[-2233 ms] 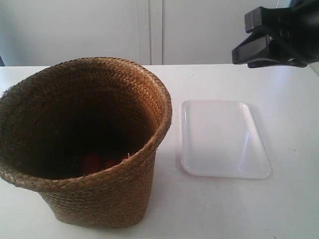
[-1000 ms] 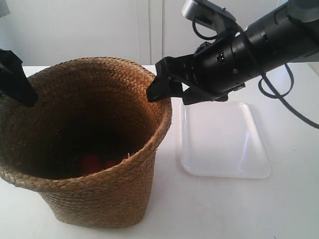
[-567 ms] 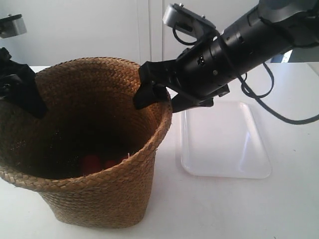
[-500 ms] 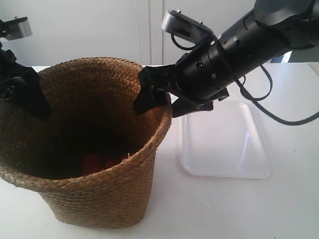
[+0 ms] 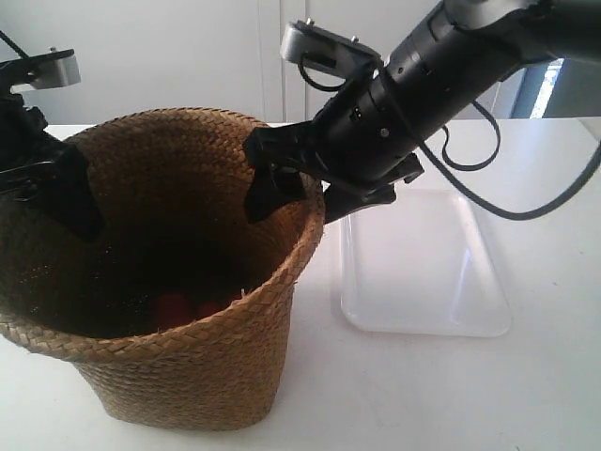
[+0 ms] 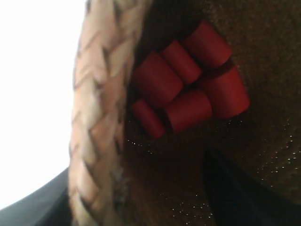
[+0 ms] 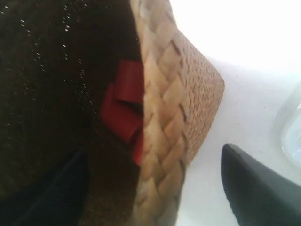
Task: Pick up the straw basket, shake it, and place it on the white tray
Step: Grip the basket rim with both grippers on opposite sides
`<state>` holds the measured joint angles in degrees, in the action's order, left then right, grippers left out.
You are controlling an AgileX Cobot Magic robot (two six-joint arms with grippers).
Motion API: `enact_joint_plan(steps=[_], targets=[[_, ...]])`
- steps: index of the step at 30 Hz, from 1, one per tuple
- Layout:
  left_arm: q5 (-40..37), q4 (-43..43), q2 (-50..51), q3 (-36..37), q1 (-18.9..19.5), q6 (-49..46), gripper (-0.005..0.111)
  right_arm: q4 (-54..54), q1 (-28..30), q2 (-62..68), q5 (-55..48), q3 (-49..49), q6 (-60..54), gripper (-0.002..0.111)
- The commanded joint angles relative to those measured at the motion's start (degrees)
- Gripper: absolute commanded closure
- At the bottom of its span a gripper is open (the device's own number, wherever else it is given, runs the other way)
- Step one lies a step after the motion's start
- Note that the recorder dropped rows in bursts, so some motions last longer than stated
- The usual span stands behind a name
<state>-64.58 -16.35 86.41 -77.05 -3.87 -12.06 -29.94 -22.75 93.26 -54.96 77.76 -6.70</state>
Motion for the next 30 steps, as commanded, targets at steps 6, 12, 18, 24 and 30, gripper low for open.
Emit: enact_joint_plan(steps=[6,12,18,24,30], targets=[[-4.0,0.2,-0.2,0.4,-0.2,0.2,0.041,3.0,-0.8,2.2,-2.3,3.0,3.0,0.037],[-3.9,0.2,-0.2,0.4,-0.2,0.2,0.042,3.2,-0.8,2.2,-3.3,4.1,4.4,0.048],[-2.7,0.2,-0.2,0.4,-0.2,0.2,0.083,4.1,-0.8,2.3,-5.4,4.1,4.2,0.084],[-2.6,-1.3,-0.2,0.4,-0.2,0.2,0.107,6.4,-1.3,2.3,-3.6,4.1,3.6,0.108],[-1.8,-2.4,-0.3,0.4,-0.2,-0.1,0.107,12.0,-4.0,2.3,-2.9,4.1,4.9,0.108]])
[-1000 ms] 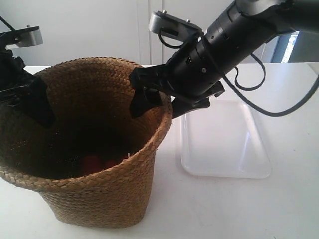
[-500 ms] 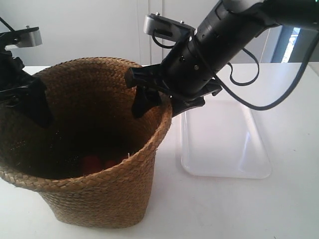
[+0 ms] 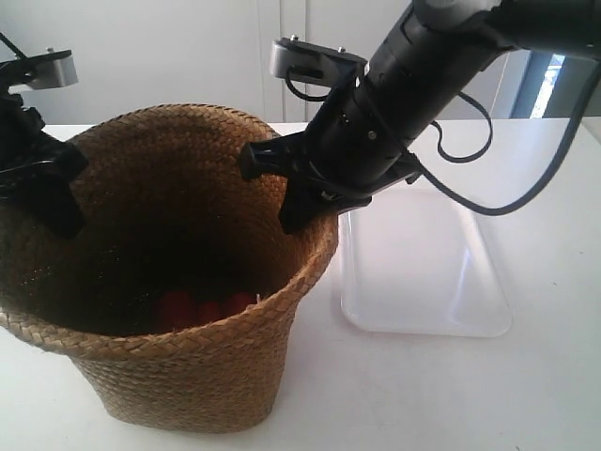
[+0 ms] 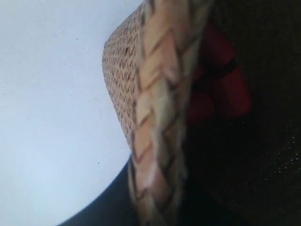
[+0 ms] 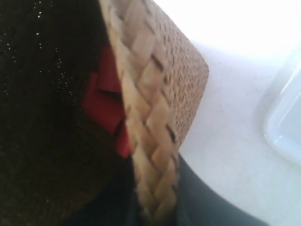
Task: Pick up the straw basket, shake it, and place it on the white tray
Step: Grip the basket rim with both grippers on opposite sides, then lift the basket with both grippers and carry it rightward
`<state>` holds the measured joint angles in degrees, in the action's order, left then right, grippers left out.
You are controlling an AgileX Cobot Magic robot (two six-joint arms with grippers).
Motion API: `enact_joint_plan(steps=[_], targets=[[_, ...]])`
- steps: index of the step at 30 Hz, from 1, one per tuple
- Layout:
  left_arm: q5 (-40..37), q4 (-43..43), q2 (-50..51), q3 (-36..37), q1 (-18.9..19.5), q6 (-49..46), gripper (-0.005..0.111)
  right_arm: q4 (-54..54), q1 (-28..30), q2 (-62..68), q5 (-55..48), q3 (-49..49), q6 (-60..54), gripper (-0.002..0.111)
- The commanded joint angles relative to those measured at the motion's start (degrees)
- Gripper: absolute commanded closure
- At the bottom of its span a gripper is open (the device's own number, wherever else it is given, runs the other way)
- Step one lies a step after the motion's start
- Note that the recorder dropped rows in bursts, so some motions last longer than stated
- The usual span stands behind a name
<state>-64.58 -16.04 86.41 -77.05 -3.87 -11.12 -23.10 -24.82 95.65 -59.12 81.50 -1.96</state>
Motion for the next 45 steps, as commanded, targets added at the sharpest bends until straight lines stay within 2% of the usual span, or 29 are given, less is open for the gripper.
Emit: enact_joint_plan(steps=[1,4,8,15,19,25,28,35,37,39,42,45], targets=[[-0.5,-2.6,-0.4,0.4,-0.2,0.4,0.107,7.8,-2.7,-0.1,1.7,0.4,2.0,0.108],[3.3,-0.9,-1.6,0.4,-0.2,2.4,0.107,11.3,-4.4,-0.1,3.9,0.4,3.6,0.108],[2.7,1.9,-2.8,0.4,-0.2,3.5,0.107,11.3,-4.5,-0.4,4.9,0.4,3.6,0.108],[3.3,1.0,-3.1,0.4,-0.2,3.5,0.107,11.7,-4.5,-3.1,4.4,0.4,3.1,0.108],[5.1,-6.9,-3.7,0.4,-0.2,-4.2,0.107,16.3,-5.0,-6.7,9.4,-1.5,4.6,0.108],[12.6,-13.9,-7.5,0.4,-0.2,-7.5,0.107,19.1,-5.0,-10.5,11.6,-5.4,5.0,0.108],[13.6,-17.3,-8.9,0.4,-0.2,-8.8,0.107,19.2,-5.0,-10.9,13.4,-5.8,5.0,0.108],[16.8,-19.9,-8.8,0.4,-0.4,-11.5,0.107,19.2,-5.0,-11.0,14.5,-5.7,5.0,0.108],[17.5,-18.3,-8.8,0.4,-2.3,-13.5,0.107,19.3,-5.0,-11.0,15.4,-5.9,5.1,0.108],[19.6,-14.7,-9.1,0.4,-4.0,-11.8,0.107,20.8,-5.0,-11.3,16.4,-6.5,6.5,0.108],[23.7,-7.5,-10.4,0.4,-6.8,-5.3,0.107,23.7,-5.4,-12.2,18.1,-9.3,10.1,0.108],[24.2,2.1,-11.3,0.5,-8.7,2.9,0.107,24.5,-5.4,-13.5,20.1,-12.1,11.2,0.108]])
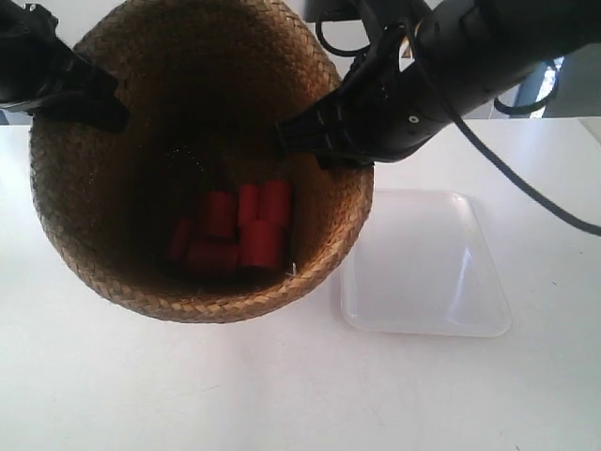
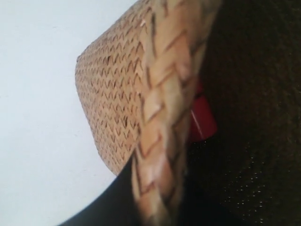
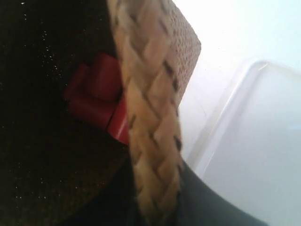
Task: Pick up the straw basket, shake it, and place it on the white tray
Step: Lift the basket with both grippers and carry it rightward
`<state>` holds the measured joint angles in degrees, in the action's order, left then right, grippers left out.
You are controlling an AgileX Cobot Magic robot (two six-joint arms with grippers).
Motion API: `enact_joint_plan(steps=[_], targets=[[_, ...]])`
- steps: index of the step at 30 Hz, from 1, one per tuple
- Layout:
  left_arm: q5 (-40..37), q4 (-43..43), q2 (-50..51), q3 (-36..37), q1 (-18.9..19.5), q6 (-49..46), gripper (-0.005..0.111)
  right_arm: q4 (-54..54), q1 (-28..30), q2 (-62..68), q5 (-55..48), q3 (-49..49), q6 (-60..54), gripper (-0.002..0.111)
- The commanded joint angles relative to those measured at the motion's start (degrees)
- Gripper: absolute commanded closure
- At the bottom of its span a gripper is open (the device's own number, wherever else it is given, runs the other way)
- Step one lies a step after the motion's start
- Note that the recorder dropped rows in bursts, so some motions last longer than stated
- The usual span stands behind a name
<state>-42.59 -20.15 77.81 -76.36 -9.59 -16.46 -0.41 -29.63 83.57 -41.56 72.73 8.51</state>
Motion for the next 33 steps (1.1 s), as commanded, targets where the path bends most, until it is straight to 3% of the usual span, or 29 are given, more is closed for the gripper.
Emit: enact_joint_plan(steps=[1,14,27,33], targets=[[1.9,9.0,-2.7,0.2,-3.4,10.3,0.107,2.1,-0.6,-1.7,3.0,-3.8,0.7,0.108],[4.2,15.5,-3.2,5.0,-3.8,16.5,0.107,6.9,-0.6,-3.4,3.4,-4.2,4.7,0.108],[4.4,14.5,-3.2,5.0,-3.8,16.1,0.107,6.9,-0.6,-1.7,3.4,-4.2,4.7,0.108],[5.6,12.0,-10.2,4.9,-5.8,14.8,0.107,6.4,-1.4,-9.4,1.0,-4.0,4.0,0.108]])
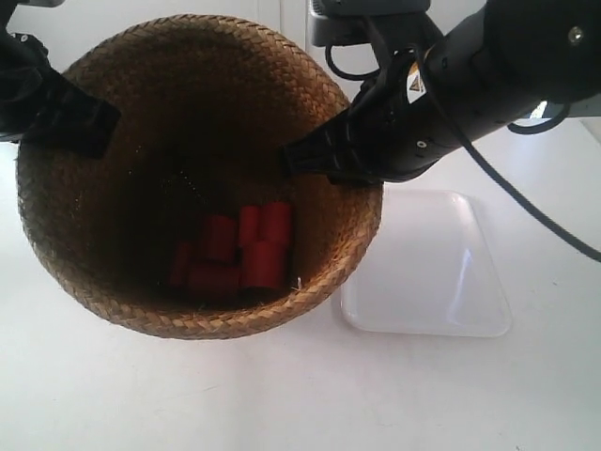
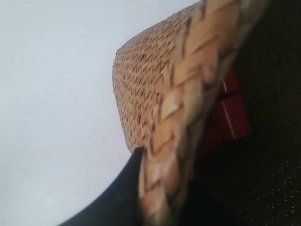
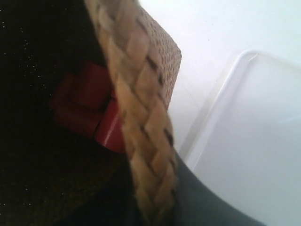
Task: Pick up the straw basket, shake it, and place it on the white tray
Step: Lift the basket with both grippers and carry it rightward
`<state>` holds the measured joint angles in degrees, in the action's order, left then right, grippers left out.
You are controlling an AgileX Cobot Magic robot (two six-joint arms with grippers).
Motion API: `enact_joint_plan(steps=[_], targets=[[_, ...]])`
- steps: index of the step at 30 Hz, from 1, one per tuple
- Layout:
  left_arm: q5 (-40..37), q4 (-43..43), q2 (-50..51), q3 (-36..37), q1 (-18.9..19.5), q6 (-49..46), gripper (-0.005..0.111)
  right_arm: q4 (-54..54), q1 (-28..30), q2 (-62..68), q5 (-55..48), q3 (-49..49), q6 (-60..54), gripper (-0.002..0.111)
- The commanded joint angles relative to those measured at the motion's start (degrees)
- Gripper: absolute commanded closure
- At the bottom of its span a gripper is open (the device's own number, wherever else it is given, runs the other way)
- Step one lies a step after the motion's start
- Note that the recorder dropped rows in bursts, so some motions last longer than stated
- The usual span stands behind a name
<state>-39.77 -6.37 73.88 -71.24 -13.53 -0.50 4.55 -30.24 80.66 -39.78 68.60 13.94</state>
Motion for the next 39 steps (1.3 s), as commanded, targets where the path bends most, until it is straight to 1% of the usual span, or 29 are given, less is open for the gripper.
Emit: enact_joint_plan(steps=[1,3,5,6,8,11,13,15,17,19,21,23,26,28,30,31,32,33,34,35,36,37,39], targets=[[3.4,-1.8,-7.8,-0.3,-2.8,-1.2,0.107,1.5,-1.1,-8.3,-0.8,0.1,-1.4,0.108],[4.7,-0.8,-8.5,1.8,-3.8,-1.0,0.107,1.9,-1.1,-9.3,1.5,-1.1,-0.7,0.108],[5.7,0.4,-6.1,4.6,-3.7,-0.7,0.107,5.4,-0.7,-7.0,3.5,-3.3,0.5,0.108],[5.0,1.5,-4.5,5.2,-3.7,0.0,0.107,6.8,-0.4,-4.8,2.4,-3.8,1.5,0.108],[4.2,1.9,-2.8,5.2,-3.8,0.5,0.107,7.1,-0.4,-2.4,0.4,-3.9,1.7,0.108],[4.4,1.2,-2.6,3.8,-3.8,0.5,0.107,6.7,-0.7,-1.6,1.1,-3.9,1.7,0.108],[1.8,1.2,-3.0,2.0,-3.8,0.5,0.107,5.5,-0.7,-3.1,0.1,-3.1,1.8,0.108],[-0.3,-0.6,-5.0,0.1,-3.9,0.1,0.107,3.6,-1.4,-6.8,-1.2,-1.9,0.8,0.108],[0.9,-1.9,-7.9,0.3,-4.2,-1.2,0.107,3.5,-2.7,-10.6,0.8,-2.4,0.8,0.108],[3.6,0.7,-7.7,2.8,-4.2,-0.4,0.107,5.4,-2.9,-12.0,6.0,-5.2,2.0,0.108],[1.9,2.7,-5.3,4.3,-3.8,1.7,0.107,9.2,-2.1,-9.1,2.7,-6.0,4.6,0.108],[1.3,2.2,-3.6,4.5,-3.9,1.7,0.107,9.2,-1.8,-6.6,-0.4,-6.0,4.3,0.108],[2.8,-0.1,-3.6,4.4,-3.9,0.5,0.107,9.0,-1.8,-5.6,0.7,-6.0,4.4,0.108],[2.7,0.0,-3.6,4.4,-3.9,0.5,0.107,8.8,-1.8,-5.8,1.7,-6.0,4.7,0.108],[-0.4,-0.9,-4.2,3.2,-3.9,0.5,0.107,6.8,-1.8,-6.9,-1.0,-3.9,4.2,0.108],[0.0,-4.9,-7.9,1.7,-4.5,-3.7,0.107,4.2,-3.7,-10.7,-1.6,-2.1,1.2,0.108],[3.0,-4.8,-9.2,2.2,-4.9,-5.3,0.107,4.4,-4.8,-12.5,1.4,-2.3,0.9,0.108],[6.6,-2.7,-9.7,3.8,-5.1,-4.0,0.107,6.3,-5.1,-12.8,4.6,-3.5,1.9,0.108],[6.6,0.6,-8.9,4.7,-4.7,-1.2,0.107,9.8,-4.9,-12.1,5.4,-4.4,4.5,0.108],[5.0,2.8,-7.7,5.4,-4.3,2.1,0.107,13.4,-4.1,-10.1,3.1,-5.1,8.1,0.108],[2.3,3.7,-5.9,6.0,-3.8,2.2,0.107,14.5,-3.5,-7.9,0.1,-5.4,10.0,0.108],[0.7,3.4,-4.3,6.2,-3.8,1.4,0.107,14.4,-3.5,-6.2,-1.8,-5.4,10.0,0.108],[0.6,1.4,-3.1,6.5,-3.9,0.5,0.107,13.1,-3.5,-4.2,-2.1,-5.4,9.4,0.108]])
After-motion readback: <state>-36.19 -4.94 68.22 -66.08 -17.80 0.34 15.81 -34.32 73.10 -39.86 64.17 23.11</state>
